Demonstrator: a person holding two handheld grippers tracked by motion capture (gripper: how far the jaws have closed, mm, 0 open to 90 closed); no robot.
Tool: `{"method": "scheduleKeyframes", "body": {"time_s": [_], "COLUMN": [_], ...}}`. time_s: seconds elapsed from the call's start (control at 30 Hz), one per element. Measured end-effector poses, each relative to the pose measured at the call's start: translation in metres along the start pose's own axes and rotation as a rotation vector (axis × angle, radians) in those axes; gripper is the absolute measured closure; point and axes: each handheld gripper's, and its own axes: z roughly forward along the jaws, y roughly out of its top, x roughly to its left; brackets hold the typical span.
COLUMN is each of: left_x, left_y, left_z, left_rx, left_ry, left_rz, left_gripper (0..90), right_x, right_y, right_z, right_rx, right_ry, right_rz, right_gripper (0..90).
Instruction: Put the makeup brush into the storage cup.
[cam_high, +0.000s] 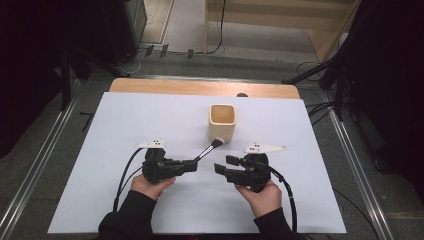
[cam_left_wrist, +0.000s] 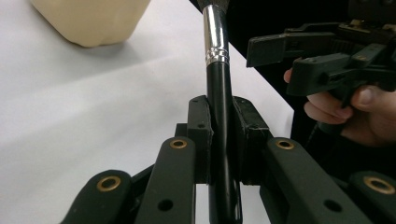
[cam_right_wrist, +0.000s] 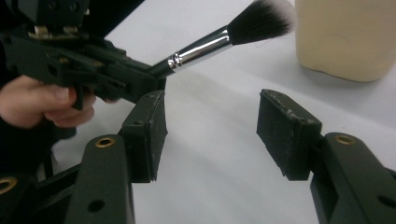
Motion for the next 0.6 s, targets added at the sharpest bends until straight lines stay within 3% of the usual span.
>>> {"method": "scheduleKeyframes", "body": {"time_s": [0.13,0.27,0.33,0.43,0.6], "left_x": [0.0,0.0,0.0,0.0,-0.001], "left_y": [0.0,-0.001,-0.001,-0.001,-0.002], "left_z": [0.001,0.003,0.003,0.003,0.005], "left_rx": [-0.004,-0.004,-0.003,-0.011,-0.026], "left_ry": [0.007,-0.002,-0.009,-0.005,-0.007], "left_rz": [0.003,0.003,0.003,0.007,0.003], "left_gripper": [79.6,79.5,79.6,79.6,79.6], "right_x": [0.008,0.01,0.012,0.013,0.015], "right_y": [0.001,0.001,0.001,0.001,-0.001], "right_z": [0.003,0.004,0.003,0.003,0.009], "right_rx": [-0.033,-0.063,-0.113,-0.163,-0.179], "right_ry": [-0.054,-0.064,-0.074,-0.076,-0.071], "right_rz": [0.047,0.083,0.135,0.175,0.208], "right_gripper": [40.6,39.6,38.9,38.9,38.9]}}
